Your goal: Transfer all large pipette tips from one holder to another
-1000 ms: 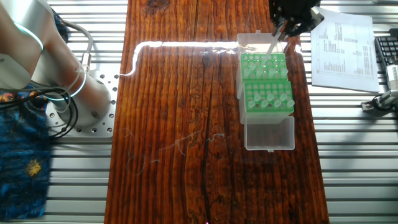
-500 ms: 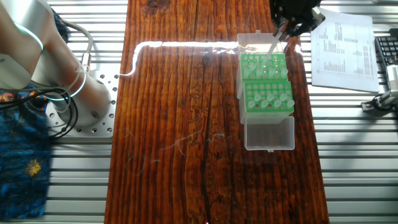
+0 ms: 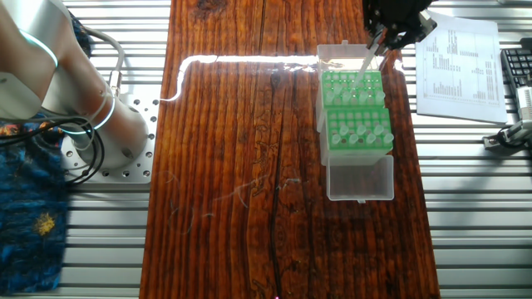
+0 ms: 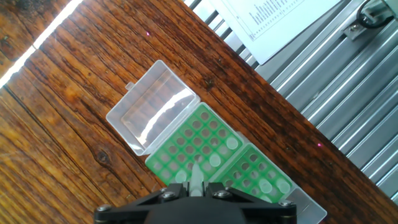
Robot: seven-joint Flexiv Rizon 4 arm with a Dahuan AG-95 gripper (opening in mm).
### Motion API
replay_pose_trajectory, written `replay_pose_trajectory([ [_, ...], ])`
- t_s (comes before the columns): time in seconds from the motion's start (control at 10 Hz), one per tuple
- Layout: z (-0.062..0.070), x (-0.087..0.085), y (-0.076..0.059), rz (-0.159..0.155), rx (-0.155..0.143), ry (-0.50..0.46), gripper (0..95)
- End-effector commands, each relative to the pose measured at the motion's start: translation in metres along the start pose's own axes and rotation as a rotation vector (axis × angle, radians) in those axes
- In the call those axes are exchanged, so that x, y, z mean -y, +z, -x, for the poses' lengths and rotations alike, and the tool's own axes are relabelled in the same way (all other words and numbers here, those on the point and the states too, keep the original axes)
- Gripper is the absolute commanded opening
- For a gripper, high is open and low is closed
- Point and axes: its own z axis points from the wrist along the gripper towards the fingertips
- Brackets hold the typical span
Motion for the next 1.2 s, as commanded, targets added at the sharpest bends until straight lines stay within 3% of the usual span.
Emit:
replay_pose_trajectory([
  [0.1, 0.0001, 0.0006, 0.0007, -0.003, -0.003, -0.003, 0.0],
  [1.2, 0.0048, -0.0002, 0.0039, 0.009, 0.01, -0.002, 0.0],
])
